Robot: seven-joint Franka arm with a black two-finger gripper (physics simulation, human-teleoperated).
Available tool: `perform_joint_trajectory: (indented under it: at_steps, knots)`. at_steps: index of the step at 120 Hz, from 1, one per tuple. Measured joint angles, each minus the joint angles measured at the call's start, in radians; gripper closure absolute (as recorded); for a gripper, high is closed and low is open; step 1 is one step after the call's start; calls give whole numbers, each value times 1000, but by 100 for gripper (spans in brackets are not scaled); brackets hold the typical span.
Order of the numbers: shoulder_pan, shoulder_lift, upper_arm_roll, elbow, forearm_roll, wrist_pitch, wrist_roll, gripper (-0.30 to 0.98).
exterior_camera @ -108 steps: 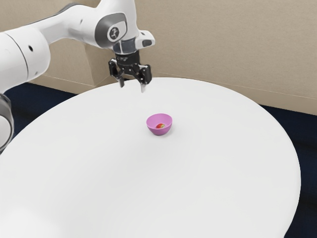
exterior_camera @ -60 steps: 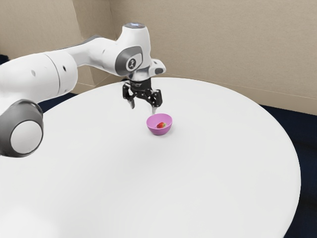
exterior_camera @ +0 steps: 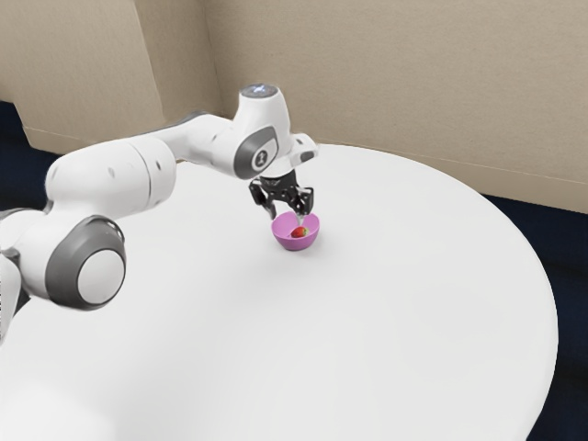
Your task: Take strawberry from the bowl
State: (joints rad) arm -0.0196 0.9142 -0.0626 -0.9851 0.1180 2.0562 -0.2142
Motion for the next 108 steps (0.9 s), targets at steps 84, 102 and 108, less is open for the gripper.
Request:
perform_joint_trajectory:
  at_steps: [84, 102, 108]
  knots:
    - [31, 185, -18, 123, 1, 172, -6, 30]
    - [32, 203, -26, 143, 0, 185, -7, 29]
    - [32, 204, -26, 144, 0, 187, -7, 33]
